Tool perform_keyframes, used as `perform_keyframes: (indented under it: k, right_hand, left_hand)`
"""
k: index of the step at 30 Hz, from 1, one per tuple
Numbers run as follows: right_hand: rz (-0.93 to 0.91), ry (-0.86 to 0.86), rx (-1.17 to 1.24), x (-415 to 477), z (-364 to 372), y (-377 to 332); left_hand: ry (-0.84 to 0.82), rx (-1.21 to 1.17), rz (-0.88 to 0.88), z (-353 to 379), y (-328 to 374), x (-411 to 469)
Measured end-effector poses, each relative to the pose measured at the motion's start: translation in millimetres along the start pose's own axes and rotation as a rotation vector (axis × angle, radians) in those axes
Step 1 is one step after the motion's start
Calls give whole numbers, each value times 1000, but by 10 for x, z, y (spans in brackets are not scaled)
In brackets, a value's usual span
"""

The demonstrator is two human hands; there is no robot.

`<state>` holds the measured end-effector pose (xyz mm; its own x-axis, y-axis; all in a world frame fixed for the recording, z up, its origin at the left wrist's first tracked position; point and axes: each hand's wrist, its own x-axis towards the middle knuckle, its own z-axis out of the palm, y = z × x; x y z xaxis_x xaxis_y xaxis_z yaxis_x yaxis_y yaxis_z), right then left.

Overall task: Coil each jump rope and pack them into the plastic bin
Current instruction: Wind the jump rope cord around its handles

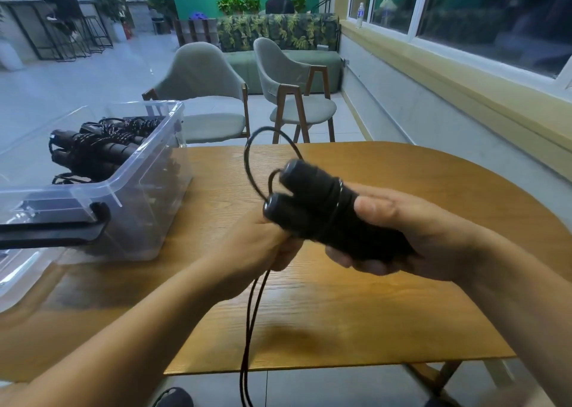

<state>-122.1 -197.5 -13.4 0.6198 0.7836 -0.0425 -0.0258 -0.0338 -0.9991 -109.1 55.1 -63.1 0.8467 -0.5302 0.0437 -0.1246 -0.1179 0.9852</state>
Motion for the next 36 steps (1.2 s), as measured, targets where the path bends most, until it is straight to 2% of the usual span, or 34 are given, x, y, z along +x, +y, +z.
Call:
perform_keyframes:
  k: [2, 5, 7, 11, 14, 18, 23, 27, 31, 36]
  right_hand:
    - [-52, 52, 53, 1, 0, -2]
    - [-69, 164, 60, 25, 20, 16]
    - [-62, 248, 51, 57, 47, 42]
    - [-38, 458, 38, 83, 55, 79]
    - [-25, 559, -9, 102, 72, 84]
    - [-3, 639, -207, 135, 127, 90]
    - [78, 649, -514, 129, 101, 119]
    - [201, 594, -736, 147, 76, 162]
    - [297, 510, -825, 147, 45, 148]
    - [384, 385, -905, 122, -20, 141]
  left_hand:
    - [-10, -74, 13, 161, 101, 11]
    - [105, -42, 43, 244, 82, 26]
    - [178, 75, 73, 254, 22, 34]
    - [221, 451, 114, 285, -17, 23]
    - [201, 656, 64, 326, -29, 22]
    - [152, 870, 51, 377, -20, 6]
    - [96, 992, 81, 386, 31, -42]
    - [46, 1054, 93, 305, 84, -51]
    - [25, 1110, 182, 192, 94, -47]
    - [42, 1080, 185, 48, 152, -38]
